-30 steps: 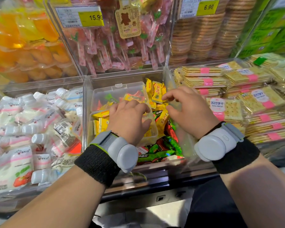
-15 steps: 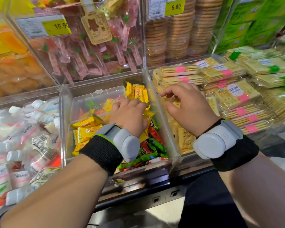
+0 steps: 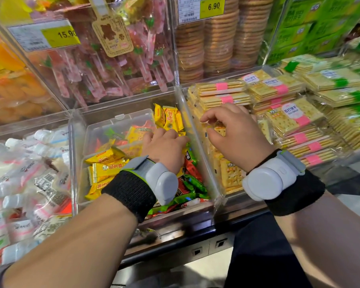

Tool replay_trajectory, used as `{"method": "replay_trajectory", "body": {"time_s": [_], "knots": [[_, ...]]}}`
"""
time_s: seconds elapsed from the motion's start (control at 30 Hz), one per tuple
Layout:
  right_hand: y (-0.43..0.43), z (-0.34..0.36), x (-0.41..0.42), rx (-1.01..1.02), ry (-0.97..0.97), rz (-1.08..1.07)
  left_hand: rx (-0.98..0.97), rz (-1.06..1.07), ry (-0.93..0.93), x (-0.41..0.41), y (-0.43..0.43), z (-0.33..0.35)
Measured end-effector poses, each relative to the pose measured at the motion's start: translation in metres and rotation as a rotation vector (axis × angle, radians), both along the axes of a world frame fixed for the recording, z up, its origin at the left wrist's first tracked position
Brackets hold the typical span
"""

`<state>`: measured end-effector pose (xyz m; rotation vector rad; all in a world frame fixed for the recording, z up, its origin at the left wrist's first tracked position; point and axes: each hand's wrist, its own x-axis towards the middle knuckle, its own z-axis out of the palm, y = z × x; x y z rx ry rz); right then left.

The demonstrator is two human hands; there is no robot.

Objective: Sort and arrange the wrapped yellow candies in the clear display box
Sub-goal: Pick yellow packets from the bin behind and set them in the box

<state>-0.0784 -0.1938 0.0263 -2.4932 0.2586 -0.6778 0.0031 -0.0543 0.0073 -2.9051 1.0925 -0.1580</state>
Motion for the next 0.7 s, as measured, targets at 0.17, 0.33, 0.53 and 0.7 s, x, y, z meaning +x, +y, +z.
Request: {"method": "replay_trajectory", "body": {"time_s": [0.17, 0.33, 0.53, 0.7], "knots": [[0.001, -0.001, -0.001, -0.009, 0.007, -0.001, -0.007, -0.018, 0.012, -0.002, 0.003, 0.004], [0.005, 0.000, -0.002, -0.029, 0.015, 0.010, -0.063, -0.048, 0.012, -0.002, 0.010, 0.010], [0.016, 0.003, -0.002, -0.048, 0.049, 0.029, -0.124, -0.047, 0.003, -0.004, 0.019, 0.017], [0.024, 0.005, -0.002, -0.052, 0.061, 0.048, -0.216, -0.061, -0.017, -0.007, 0.027, 0.020]]}}
